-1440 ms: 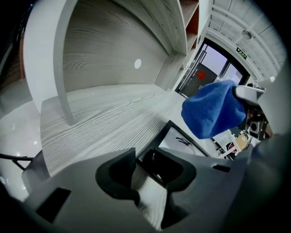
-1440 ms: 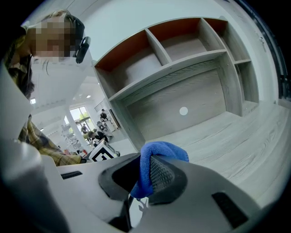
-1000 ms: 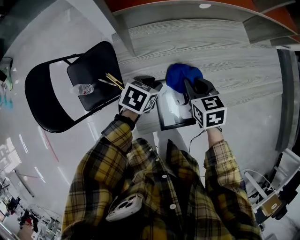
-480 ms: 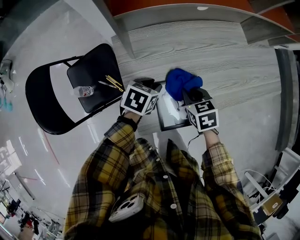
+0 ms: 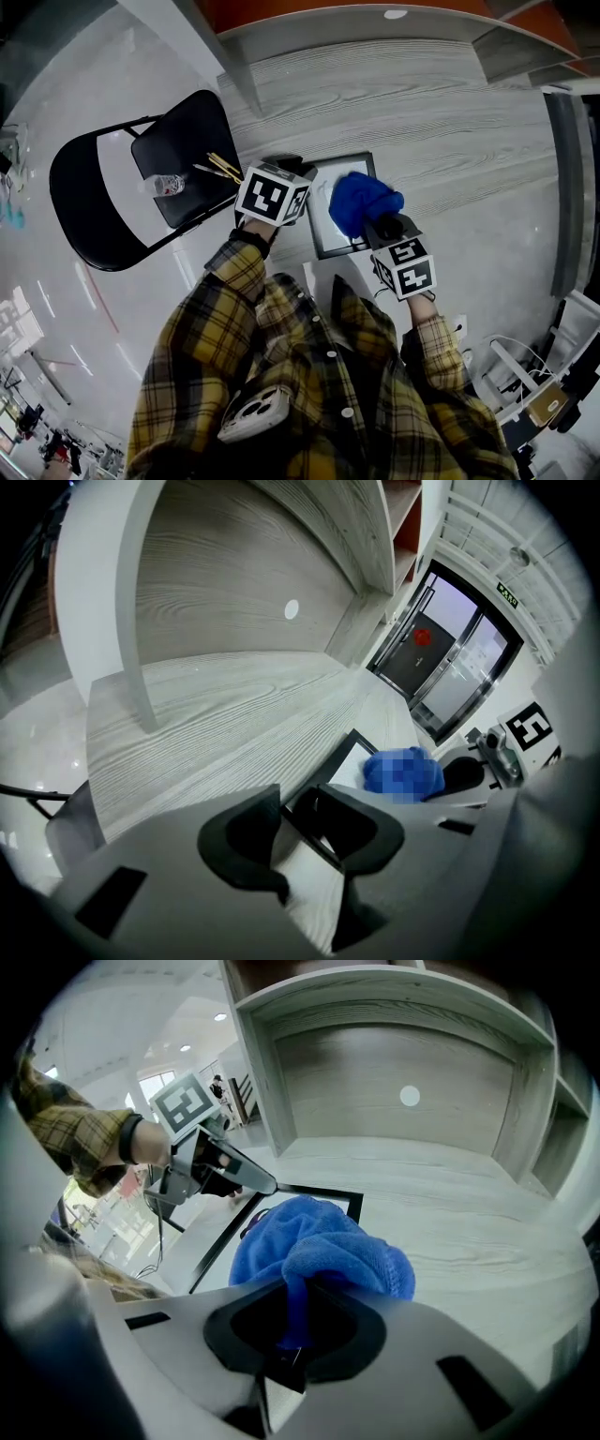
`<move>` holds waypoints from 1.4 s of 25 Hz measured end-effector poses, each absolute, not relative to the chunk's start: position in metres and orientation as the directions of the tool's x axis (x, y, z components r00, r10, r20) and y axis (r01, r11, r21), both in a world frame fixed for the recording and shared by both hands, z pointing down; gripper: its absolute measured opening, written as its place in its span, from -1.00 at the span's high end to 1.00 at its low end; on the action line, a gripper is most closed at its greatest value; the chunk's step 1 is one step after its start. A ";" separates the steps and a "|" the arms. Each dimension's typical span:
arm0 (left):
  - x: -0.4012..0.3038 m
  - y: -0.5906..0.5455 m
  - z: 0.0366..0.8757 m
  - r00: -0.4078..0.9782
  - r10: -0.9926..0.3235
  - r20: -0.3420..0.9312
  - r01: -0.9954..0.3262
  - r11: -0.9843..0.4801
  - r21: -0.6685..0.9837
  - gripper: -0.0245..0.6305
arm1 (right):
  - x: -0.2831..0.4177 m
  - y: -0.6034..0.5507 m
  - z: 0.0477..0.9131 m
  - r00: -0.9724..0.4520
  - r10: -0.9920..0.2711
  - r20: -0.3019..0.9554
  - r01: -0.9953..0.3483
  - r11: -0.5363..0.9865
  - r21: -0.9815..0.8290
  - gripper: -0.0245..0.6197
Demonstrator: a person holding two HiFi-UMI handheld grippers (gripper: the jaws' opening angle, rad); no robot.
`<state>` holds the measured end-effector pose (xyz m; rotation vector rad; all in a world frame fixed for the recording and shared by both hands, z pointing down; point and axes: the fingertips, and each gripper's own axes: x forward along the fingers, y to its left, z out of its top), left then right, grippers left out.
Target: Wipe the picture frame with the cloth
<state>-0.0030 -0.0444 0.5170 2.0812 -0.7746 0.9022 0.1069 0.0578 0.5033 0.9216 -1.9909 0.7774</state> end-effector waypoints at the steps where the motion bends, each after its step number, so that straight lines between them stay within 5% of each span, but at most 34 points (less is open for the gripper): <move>1: -0.003 -0.044 0.518 0.573 -0.230 0.786 -0.742 -0.553 0.379 0.54 | 0.108 0.065 0.503 -0.425 -0.319 0.847 -0.813 0.546 -0.202 0.77; 13: -0.002 -0.044 0.515 0.572 -0.237 0.785 -0.743 -0.556 0.373 0.54 | 0.126 0.124 0.492 -0.451 -0.246 0.858 -0.812 0.513 -0.280 0.77; 26: 0.001 -0.043 0.514 0.577 -0.244 0.780 -0.743 -0.554 0.376 0.54 | 0.068 -0.026 0.381 -0.588 -0.529 0.612 -0.781 0.569 -0.258 0.77; 35: 0.000 -0.045 0.511 0.579 -0.255 0.774 -0.746 -0.550 0.377 0.54 | 0.041 -0.043 0.486 -0.445 -0.449 0.775 -0.793 0.599 -0.108 0.77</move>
